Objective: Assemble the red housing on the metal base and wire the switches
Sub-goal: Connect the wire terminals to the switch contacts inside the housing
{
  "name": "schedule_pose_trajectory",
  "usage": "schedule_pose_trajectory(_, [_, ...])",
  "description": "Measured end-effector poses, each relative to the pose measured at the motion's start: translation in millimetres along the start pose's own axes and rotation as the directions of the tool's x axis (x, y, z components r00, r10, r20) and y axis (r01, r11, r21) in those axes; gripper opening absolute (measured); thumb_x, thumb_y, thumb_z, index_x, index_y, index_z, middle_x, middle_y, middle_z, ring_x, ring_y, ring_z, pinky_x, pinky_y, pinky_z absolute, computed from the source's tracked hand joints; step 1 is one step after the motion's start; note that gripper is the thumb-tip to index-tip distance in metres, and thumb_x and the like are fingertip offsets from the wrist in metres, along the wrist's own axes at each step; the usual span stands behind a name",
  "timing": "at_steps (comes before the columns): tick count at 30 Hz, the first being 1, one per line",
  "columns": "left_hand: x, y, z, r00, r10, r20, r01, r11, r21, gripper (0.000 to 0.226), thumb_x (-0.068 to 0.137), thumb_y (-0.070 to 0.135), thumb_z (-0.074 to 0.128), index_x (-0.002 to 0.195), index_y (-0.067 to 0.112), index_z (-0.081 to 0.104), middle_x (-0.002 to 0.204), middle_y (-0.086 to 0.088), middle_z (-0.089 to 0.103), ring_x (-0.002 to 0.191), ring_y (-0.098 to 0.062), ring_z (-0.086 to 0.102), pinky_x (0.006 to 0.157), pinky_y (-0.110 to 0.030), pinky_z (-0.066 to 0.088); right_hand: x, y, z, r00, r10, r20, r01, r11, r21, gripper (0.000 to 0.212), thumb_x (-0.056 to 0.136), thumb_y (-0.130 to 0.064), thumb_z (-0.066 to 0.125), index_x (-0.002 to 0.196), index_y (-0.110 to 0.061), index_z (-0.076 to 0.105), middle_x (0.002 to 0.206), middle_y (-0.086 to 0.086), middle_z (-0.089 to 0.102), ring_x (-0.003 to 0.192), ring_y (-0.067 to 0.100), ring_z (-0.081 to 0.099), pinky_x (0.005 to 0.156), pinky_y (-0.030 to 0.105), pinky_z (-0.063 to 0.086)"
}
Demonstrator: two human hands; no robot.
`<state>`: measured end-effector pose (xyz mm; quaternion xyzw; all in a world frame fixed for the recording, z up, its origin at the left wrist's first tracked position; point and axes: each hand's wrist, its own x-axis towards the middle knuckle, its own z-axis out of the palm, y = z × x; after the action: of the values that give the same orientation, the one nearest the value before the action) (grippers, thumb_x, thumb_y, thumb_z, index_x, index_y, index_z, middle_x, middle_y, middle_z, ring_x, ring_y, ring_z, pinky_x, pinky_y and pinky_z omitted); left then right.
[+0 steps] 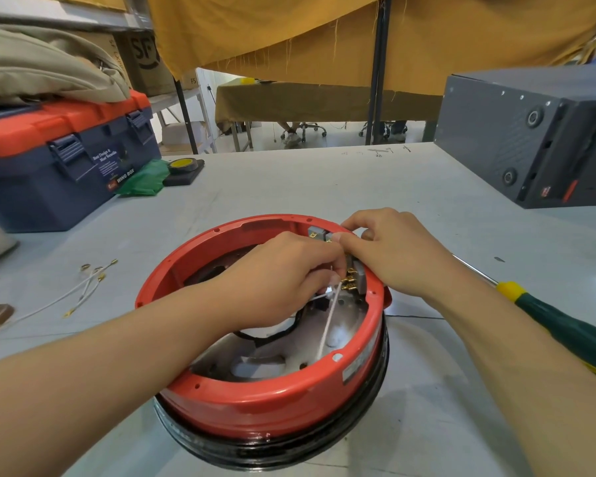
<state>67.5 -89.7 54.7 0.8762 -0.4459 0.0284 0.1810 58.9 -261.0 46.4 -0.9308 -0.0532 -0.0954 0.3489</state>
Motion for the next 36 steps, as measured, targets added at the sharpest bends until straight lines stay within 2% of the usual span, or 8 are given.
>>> schedule_pose_trajectory(3, [1.3,0.3,0.4,1.000,-0.009,0.004,0.010,1.000,-0.013,0.010,0.093,0.015,0.053,0.089,0.018,0.061,0.076,0.005,0.061,0.066,-0.008,0.049,0.066,-0.031,0.042,0.3,0.5,0.2,1.000,-0.001,0.002,0.001,1.000,-0.012,0.025,0.092,-0.040,0.051,0.100,-0.022,0.067,0.056,0.001,0.054,0.057,0.009,0.045,0.058,0.029,0.038])
schedule_pose_trajectory(10, [1.0,0.5,0.1,0.999,-0.034,-0.002,0.034,0.999,-0.022,0.011,0.092,0.017,0.054,0.088,0.023,0.061,0.077,0.007,0.062,0.070,-0.009,0.053,0.068,-0.034,0.046,0.7,1.2,-0.8,1.000,-0.003,0.013,0.003,1.000,-0.007,0.025,0.092,-0.041,0.052,0.099,-0.022,0.067,0.053,-0.001,0.053,0.054,0.009,0.045,0.054,0.026,0.035])
schedule_pose_trajectory(13, [0.8,1.0,-3.4,0.998,-0.028,-0.050,0.024,0.996,-0.087,0.010,0.086,0.012,0.061,0.087,0.021,0.066,0.075,0.010,0.065,0.070,-0.008,0.057,0.061,-0.013,0.040,0.7,1.3,-2.0,1.000,-0.004,0.018,0.004,1.000,-0.008,0.023,0.091,-0.040,0.052,0.097,-0.023,0.066,0.049,-0.003,0.050,0.049,0.008,0.045,0.050,0.024,0.033])
schedule_pose_trajectory(16, [-0.6,-0.5,-5.8,0.990,-0.081,-0.120,0.061,0.985,-0.161,0.015,0.081,0.007,0.062,0.084,0.021,0.066,0.073,0.008,0.065,0.069,-0.002,0.058,0.060,-0.006,0.038,1.2,2.2,-2.0,1.000,0.001,0.014,-0.001,1.000,-0.008,0.022,0.090,-0.040,0.053,0.097,-0.024,0.066,0.048,-0.004,0.048,0.046,0.008,0.044,0.047,0.022,0.028])
schedule_pose_trajectory(20, [-0.8,-2.0,-5.5,0.991,-0.040,-0.128,0.034,0.998,-0.049,0.016,0.082,0.007,0.063,0.088,0.021,0.069,0.074,0.007,0.066,0.073,-0.006,0.056,0.061,-0.007,0.037,1.9,2.3,-1.8,1.000,0.002,0.018,-0.002,1.000,-0.002,0.022,0.091,-0.041,0.053,0.096,-0.024,0.066,0.048,-0.004,0.050,0.045,0.007,0.044,0.047,0.021,0.030])
schedule_pose_trajectory(23, [-0.9,-0.6,-6.7,0.995,-0.006,-0.101,0.004,1.000,-0.025,0.016,0.083,0.008,0.065,0.090,0.022,0.071,0.080,0.009,0.068,0.072,-0.001,0.055,0.063,-0.004,0.035,2.2,3.2,-2.2,1.000,-0.002,0.019,0.001,1.000,0.008,0.023,0.091,-0.041,0.053,0.097,-0.023,0.067,0.049,-0.002,0.052,0.047,0.008,0.044,0.049,0.022,0.032])
schedule_pose_trajectory(27, [0.2,0.1,-6.9,0.996,-0.029,-0.082,0.026,0.999,-0.047,0.014,0.084,0.012,0.067,0.089,0.024,0.072,0.082,0.016,0.065,0.073,0.007,0.054,0.065,-0.002,0.034,2.2,3.8,-1.8,1.000,-0.007,0.029,0.007,1.000,0.008,0.025,0.091,-0.041,0.052,0.099,-0.022,0.067,0.057,0.002,0.060,0.052,0.008,0.048,0.053,0.024,0.036])
schedule_pose_trajectory(36, [1.6,1.0,-6.2,0.996,-0.066,-0.062,0.060,0.994,-0.092,0.007,0.084,0.018,0.067,0.085,0.023,0.073,0.081,0.015,0.068,0.078,0.001,0.056,0.065,-0.004,0.036,2.7,5.1,-1.7,1.000,-0.017,0.016,0.017,1.000,-0.003,0.023,0.091,-0.042,0.053,0.097,-0.024,0.066,0.050,-0.005,0.053,0.048,0.006,0.045,0.049,0.021,0.030])
